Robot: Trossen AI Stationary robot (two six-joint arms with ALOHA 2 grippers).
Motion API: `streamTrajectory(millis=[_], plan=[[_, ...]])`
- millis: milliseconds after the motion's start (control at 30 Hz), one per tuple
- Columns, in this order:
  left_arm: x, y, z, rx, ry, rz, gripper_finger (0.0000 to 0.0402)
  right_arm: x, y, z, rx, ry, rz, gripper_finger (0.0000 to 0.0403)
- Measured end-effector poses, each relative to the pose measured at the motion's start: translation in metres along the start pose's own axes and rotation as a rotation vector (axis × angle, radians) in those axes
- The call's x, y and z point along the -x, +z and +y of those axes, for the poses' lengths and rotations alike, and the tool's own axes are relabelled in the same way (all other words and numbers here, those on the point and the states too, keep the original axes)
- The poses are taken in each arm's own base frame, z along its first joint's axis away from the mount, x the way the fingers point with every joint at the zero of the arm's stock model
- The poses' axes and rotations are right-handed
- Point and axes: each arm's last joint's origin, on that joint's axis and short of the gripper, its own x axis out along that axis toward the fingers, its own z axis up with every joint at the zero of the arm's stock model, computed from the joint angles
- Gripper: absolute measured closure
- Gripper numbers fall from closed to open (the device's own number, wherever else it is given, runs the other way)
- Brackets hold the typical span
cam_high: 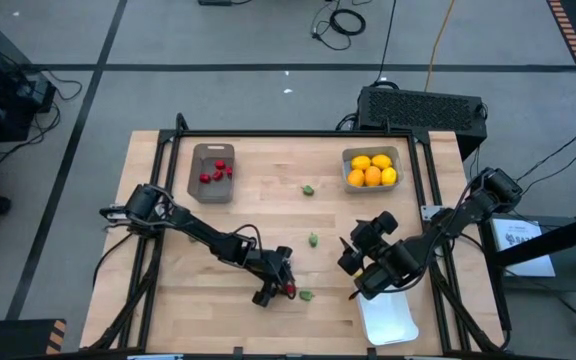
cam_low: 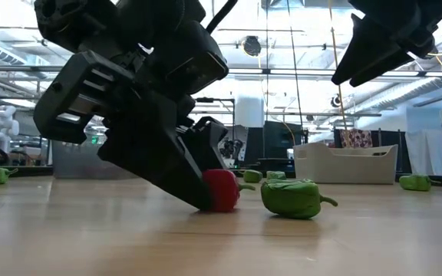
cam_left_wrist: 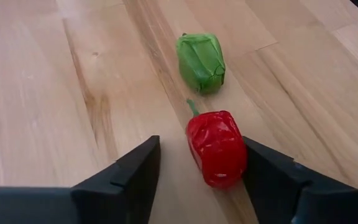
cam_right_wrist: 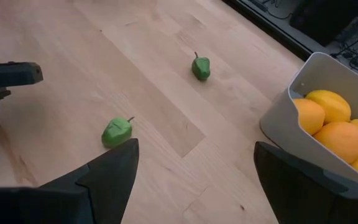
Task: Sort produce into baskets
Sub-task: Put the red chili pepper into the black bin
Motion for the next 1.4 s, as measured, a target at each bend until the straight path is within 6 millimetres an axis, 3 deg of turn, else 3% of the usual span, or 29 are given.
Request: streamTrajectory(millis=[367, 567, 700, 800, 900, 1033, 1167, 1267, 1400], plan=[[0.003, 0.001, 0.0, 0.004, 0.003, 0.009, 0.028, 0.0, 0.0, 0.0, -0.001, 0.001, 0.0, 0.0094], [0.03, 0.014, 0.002, 0.016, 0.008, 0.031, 0.0318, 0.0, 0.0, 0.001, -0.007, 0.006, -0.001, 0.0094], [0.075, 0.035, 0.008, 0.014, 0.032, 0.058, 0.0323, 0.0, 0.0, 0.001, -0.006, 0.006, -0.002, 0.0094], [0.125, 0.051, 0.012, -0.015, 0.106, 0.07, 0.0324, 0.0, 0.001, 0.001, -0.003, 0.008, -0.002, 0.0094], [0.177, 0.055, 0.017, -0.035, 0.289, 0.129, 0.0325, 0.0, 0.001, 0.001, 0.001, 0.009, -0.002, 0.0094], [0.244, 0.045, 0.021, -0.008, 0.577, 0.21, 0.0325, 0.0, 0.001, 0.001, 0.01, 0.011, -0.003, 0.0094], [0.294, 0.021, 0.027, 0.069, 0.751, 0.329, 0.0326, 0.0, 0.001, 0.001, 0.016, 0.011, -0.003, 0.0094], [0.317, 0.006, 0.037, 0.179, 0.849, 0.399, 0.0326, -0.001, 0.002, 0.001, 0.017, 0.008, -0.003, 0.0094], [0.331, -0.008, 0.054, 0.306, 0.904, 0.456, 0.0326, -0.002, 0.003, 0.001, 0.007, 0.003, -0.001, 0.0094]])
